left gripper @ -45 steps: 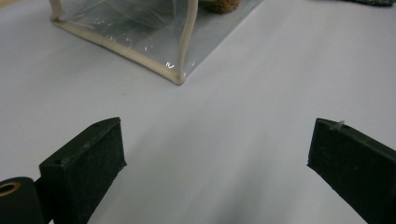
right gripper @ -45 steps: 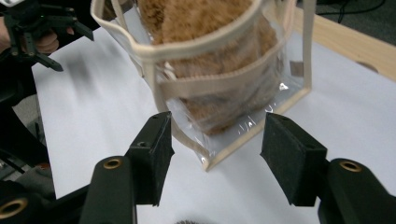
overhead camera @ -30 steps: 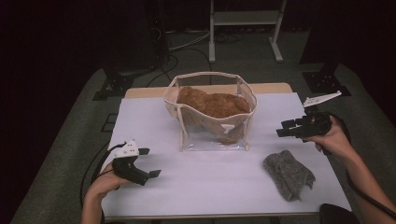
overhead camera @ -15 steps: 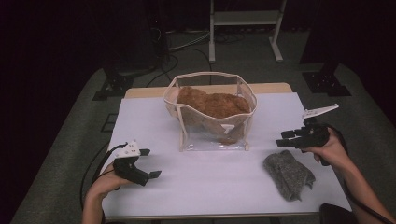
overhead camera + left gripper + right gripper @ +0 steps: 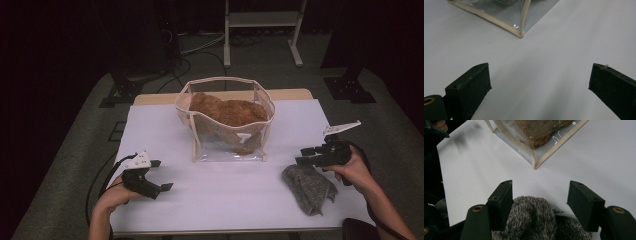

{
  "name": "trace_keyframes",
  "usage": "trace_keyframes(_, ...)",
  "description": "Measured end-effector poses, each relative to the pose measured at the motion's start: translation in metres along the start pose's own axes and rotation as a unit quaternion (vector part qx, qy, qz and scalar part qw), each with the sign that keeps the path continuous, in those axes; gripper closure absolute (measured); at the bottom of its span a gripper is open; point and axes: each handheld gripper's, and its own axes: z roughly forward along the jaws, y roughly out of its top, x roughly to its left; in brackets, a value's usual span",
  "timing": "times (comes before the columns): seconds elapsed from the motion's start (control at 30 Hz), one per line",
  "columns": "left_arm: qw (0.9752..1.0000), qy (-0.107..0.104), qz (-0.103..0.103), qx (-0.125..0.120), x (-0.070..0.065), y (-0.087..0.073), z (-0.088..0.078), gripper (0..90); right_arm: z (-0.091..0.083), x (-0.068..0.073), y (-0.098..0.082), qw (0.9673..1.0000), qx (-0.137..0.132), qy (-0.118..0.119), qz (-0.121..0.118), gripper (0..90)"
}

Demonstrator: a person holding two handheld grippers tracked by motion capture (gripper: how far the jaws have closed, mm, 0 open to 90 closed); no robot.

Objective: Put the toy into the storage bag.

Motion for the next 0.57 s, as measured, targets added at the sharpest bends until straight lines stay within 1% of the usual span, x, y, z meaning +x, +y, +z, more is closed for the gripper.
trace_keyframes(0.13,1.0,0.004,-0.003,0.005,0.0,0.0,0.002,3.2,0.002,0.001,-0.005,1.0,0.0,0.0,0.001,34.9)
trace_keyframes(0.3,1.0,0.001,-0.004,0.007,-0.001,0.0,0.004,3.1,0.004,0.002,-0.012,1.0,-0.003,0.005,0.006,34.3)
trace_keyframes(0.4,0.9999,0.001,-0.001,0.012,-0.001,0.0,0.006,3.1,0.006,0.004,-0.016,0.9999,-0.006,0.007,0.004,33.5)
trace_keyframes(0.53,0.9999,0.0,-0.005,0.011,-0.001,0.002,0.009,3.1,0.011,0.008,-0.02,0.9999,-0.014,0.008,0.004,32.0)
trace_keyframes(0.57,0.9999,0.0,-0.006,0.011,-0.001,0.002,0.01,3.1,0.013,0.012,-0.02,0.9999,-0.016,0.005,0.003,31.5)
